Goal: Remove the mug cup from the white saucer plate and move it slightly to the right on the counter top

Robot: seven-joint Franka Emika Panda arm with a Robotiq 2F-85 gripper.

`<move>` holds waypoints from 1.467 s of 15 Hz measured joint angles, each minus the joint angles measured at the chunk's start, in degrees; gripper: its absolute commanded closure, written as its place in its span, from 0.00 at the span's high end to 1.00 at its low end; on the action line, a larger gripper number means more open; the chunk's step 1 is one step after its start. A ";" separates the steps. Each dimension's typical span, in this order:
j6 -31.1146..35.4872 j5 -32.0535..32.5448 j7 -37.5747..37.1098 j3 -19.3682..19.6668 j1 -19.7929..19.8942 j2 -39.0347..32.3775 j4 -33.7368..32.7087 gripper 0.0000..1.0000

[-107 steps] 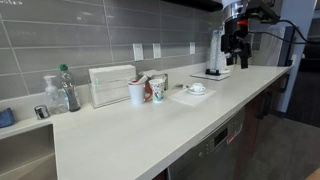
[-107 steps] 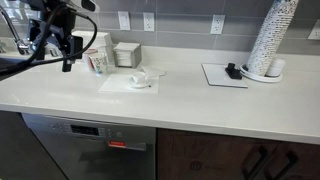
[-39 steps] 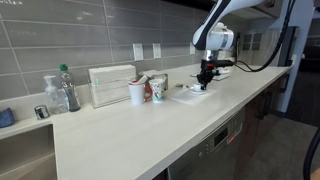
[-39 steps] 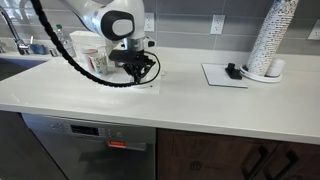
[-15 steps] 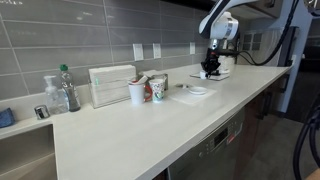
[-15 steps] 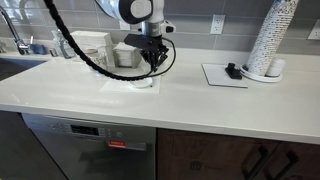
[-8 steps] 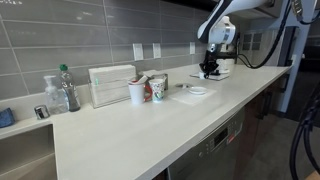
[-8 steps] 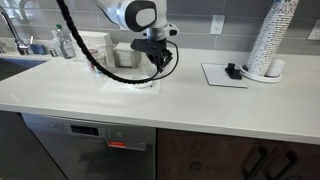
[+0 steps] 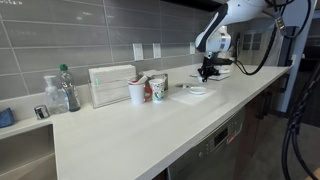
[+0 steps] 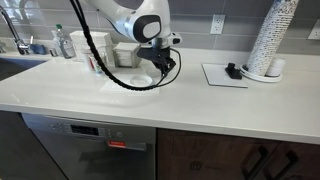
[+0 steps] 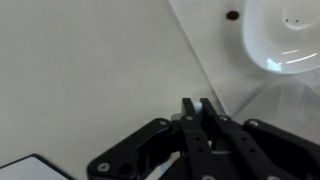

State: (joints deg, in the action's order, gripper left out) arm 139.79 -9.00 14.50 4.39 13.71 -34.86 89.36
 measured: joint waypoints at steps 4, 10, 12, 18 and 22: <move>0.18 1.71 -1.55 0.00 -0.03 -2.39 -2.27 0.03; 0.18 3.86 -3.08 0.00 -0.12 -4.80 -4.88 0.03; 0.18 4.46 -3.26 0.00 -0.18 -5.50 -5.56 0.03; 0.19 5.75 -3.44 0.01 -0.28 -6.66 -7.23 0.42; 0.18 5.96 -3.51 0.01 -0.27 -6.93 -7.77 0.73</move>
State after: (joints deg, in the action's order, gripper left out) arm 139.97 -3.05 10.99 4.40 13.44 -41.79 81.59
